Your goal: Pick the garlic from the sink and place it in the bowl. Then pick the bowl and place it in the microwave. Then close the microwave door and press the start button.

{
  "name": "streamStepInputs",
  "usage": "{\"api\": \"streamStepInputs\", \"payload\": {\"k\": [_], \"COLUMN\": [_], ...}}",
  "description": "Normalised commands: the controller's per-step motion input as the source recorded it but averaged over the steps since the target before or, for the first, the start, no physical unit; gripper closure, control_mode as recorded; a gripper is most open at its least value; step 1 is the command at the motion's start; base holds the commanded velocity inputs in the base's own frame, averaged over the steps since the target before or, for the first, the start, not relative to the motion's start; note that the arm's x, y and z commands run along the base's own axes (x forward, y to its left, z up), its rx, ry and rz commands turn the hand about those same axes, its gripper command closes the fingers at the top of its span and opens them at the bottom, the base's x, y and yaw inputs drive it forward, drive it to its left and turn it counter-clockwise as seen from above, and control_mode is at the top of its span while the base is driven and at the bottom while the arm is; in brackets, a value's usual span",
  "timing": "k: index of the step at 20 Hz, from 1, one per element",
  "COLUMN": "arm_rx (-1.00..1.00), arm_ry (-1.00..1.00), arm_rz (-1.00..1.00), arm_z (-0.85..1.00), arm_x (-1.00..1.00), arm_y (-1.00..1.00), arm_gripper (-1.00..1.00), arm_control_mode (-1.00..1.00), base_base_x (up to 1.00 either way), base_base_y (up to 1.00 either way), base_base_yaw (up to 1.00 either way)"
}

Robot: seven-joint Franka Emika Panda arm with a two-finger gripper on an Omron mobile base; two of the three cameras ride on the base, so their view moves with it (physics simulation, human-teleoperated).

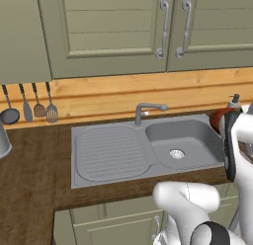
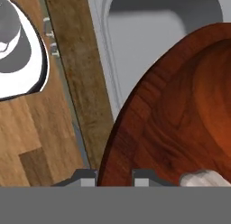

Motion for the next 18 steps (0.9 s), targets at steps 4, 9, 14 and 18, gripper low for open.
{"api": "streamStepInputs", "payload": {"k": [4, 9, 14, 18], "arm_rx": [0.01, -0.04, 0.01, 0.05], "arm_ry": [0.00, 0.04, 0.05, 0.00], "arm_rz": [0.16, 0.12, 0.13, 0.07], "arm_z": [0.53, 0.64, 0.50, 0.24], "arm_x": [-0.27, -0.37, -0.35, -0.37], "arm_y": [0.79, 0.63, 0.83, 0.21], "arm_gripper": [1.00, 1.00, 1.00, 1.00], "arm_control_mode": [-1.00, -1.00, -1.00, -1.00], "base_base_x": [0.00, 0.00, 0.00, 0.00], "base_base_y": [0.00, 0.00, 0.00, 0.00], "base_base_yaw": [0.00, 0.00, 0.00, 0.00]}}
